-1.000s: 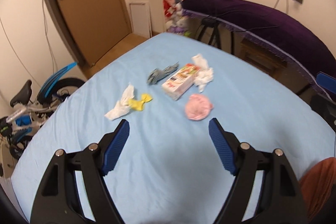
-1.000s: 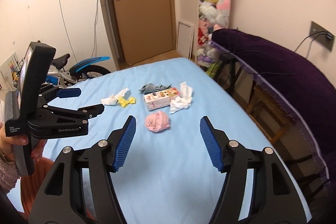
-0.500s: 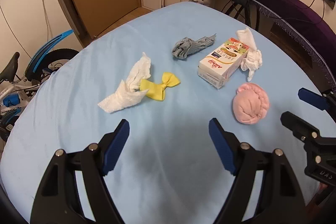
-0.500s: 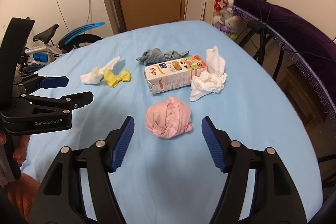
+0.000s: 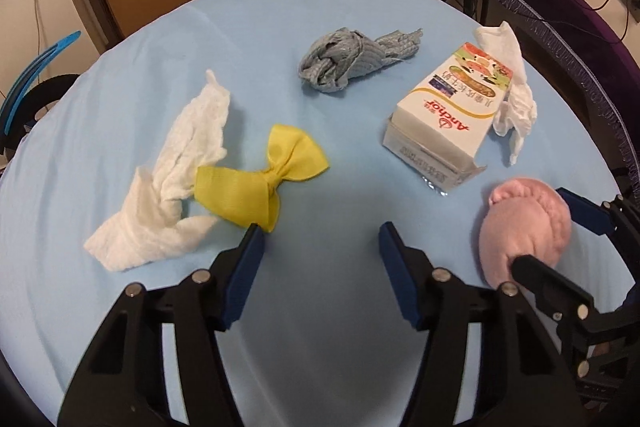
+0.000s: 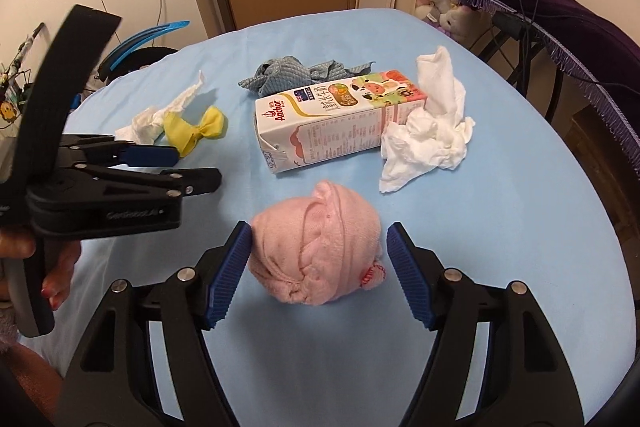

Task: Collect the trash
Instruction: 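Grasp the pink sock ball with the right tool while the left tool grasps the yellow bow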

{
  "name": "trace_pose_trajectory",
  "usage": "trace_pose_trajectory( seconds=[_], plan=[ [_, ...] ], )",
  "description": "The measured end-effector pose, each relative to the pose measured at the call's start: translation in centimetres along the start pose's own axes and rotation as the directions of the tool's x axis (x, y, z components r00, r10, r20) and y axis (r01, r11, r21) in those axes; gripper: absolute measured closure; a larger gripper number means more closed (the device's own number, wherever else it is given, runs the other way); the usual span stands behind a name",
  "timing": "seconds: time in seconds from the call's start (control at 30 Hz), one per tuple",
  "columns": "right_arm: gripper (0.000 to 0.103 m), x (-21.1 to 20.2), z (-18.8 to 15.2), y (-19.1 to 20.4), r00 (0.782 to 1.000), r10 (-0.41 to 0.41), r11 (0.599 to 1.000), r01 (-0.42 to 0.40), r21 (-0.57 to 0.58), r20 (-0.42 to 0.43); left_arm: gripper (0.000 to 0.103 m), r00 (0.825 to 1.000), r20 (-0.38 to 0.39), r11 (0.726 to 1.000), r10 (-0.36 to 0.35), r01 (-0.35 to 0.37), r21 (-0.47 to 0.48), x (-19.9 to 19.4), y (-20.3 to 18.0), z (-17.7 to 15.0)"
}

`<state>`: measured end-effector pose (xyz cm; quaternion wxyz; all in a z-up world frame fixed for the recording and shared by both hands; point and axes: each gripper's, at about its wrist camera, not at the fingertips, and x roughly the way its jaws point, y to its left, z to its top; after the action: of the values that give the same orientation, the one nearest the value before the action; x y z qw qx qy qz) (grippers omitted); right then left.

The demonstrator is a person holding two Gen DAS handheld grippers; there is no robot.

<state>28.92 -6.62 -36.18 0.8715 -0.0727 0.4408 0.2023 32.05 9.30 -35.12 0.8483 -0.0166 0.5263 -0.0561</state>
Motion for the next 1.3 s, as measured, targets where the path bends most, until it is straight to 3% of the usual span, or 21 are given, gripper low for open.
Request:
trace_pose_trajectory(
  seconds=[0.27, 0.33, 0.47, 0.5, 0.8, 0.93, 1.07, 1.13, 1.27, 1.3],
  plan=[
    [0.039, 0.9, 0.3, 0.9, 1.0, 0.015, 0.999, -0.015, -0.041, 0.008, 0.043, 0.999, 0.045, 1.0, -0.004, 0.004, 0.004, 0.9, -0.1, 1.8],
    [0.042, 0.8, 0.4, 1.0, 1.0, 0.014, 0.999, -0.013, -0.05, 0.012, 0.053, 0.999, 0.055, 1.0, -0.001, 0.001, -0.001, 1.0, 0.0, 2.1],
    [0.045, 0.6, 0.6, 1.2, 1.0, 0.012, 0.998, -0.011, -0.067, 0.014, 0.093, 0.997, 0.068, 0.999, -0.037, 0.04, -0.03, 0.9, 0.8, 2.3],
    [0.046, 0.5, 0.6, 1.3, 1.0, 0.013, 0.997, -0.012, -0.071, 0.014, 0.097, 0.996, 0.069, 0.997, -0.056, 0.059, -0.047, 0.9, 1.2, 2.3],
    [0.047, -0.1, 0.6, 1.7, 0.999, 0.025, 0.997, -0.023, -0.076, 0.024, 0.102, 0.985, 0.121, 0.988, -0.123, 0.133, -0.075, -0.6, 1.9, 2.0],
    [0.047, -0.4, 0.7, 1.7, 0.999, 0.027, 0.996, -0.025, -0.083, 0.032, 0.102, 0.987, 0.127, 0.992, -0.095, 0.105, -0.071, -1.3, 1.8, 2.2],
    [0.047, -0.5, 0.8, 1.6, 0.999, 0.033, 0.997, -0.031, -0.071, 0.034, 0.097, 0.986, 0.16, 0.999, 0.042, -0.039, -0.024, -2.0, 1.1, 2.7],
    [0.047, -0.4, 0.9, 1.6, 0.999, 0.037, 0.997, -0.034, -0.069, 0.031, 0.093, 0.984, 0.16, 0.997, 0.075, -0.074, -0.011, -1.7, 1.1, 3.2],
    [0.047, -0.2, 0.9, 1.8, 0.999, 0.037, 0.997, -0.035, -0.072, 0.027, 0.046, 0.981, 0.167, 0.995, 0.1, -0.094, -0.041, -0.7, 1.8, 3.8],
    [0.047, -0.2, 0.8, 1.8, 0.999, 0.038, 0.997, -0.036, -0.072, 0.026, 0.04, 0.978, 0.177, 0.993, 0.115, -0.108, -0.046, -0.5, 2.0, 3.9]
  ],
)
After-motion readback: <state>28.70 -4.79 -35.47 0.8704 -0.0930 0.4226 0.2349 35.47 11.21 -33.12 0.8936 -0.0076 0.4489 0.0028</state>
